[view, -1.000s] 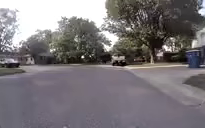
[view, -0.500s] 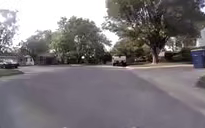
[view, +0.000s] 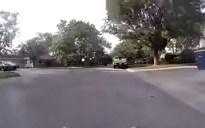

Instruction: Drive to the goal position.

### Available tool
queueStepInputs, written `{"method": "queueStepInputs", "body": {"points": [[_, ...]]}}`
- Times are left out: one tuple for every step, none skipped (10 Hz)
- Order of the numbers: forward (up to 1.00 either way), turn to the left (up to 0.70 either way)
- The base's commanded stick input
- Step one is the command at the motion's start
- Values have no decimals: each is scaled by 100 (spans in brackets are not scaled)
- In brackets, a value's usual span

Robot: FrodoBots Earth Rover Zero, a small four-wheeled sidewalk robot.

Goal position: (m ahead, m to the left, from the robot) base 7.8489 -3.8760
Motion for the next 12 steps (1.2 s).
{"method": "queueStepInputs", "body": {"points": [[85, -4], [85, -9], [85, -13], [85, -18], [85, -23], [85, -27], [85, -18], [85, -6], [85, 0], [85, 0], [85, 0], [85, 0]]}}
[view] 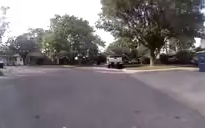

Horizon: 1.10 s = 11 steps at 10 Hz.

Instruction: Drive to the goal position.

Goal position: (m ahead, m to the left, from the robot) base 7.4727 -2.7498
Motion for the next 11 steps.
{"method": "queueStepInputs", "body": {"points": [[85, 0], [85, 0], [85, 0], [85, 0], [85, 0], [85, 0], [85, 0], [85, 0], [85, 0], [85, 0], [85, 0]]}}
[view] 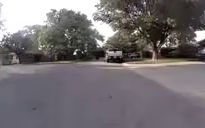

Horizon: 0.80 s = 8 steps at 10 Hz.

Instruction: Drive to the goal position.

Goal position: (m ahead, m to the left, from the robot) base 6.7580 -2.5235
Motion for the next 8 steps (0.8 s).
{"method": "queueStepInputs", "body": {"points": [[85, 0], [85, 0], [85, 0], [85, 0], [85, 0], [85, 0], [85, 0], [85, 0]]}}
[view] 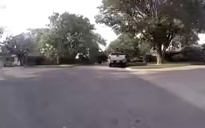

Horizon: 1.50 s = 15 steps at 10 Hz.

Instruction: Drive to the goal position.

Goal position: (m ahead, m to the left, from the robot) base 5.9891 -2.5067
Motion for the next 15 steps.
{"method": "queueStepInputs", "body": {"points": [[85, 0], [85, 0], [85, 0], [85, 0], [85, 0], [85, 0], [85, 0], [85, 0], [85, -13], [85, -34], [85, -34], [85, -34], [85, -34], [85, -34], [85, -34]]}}
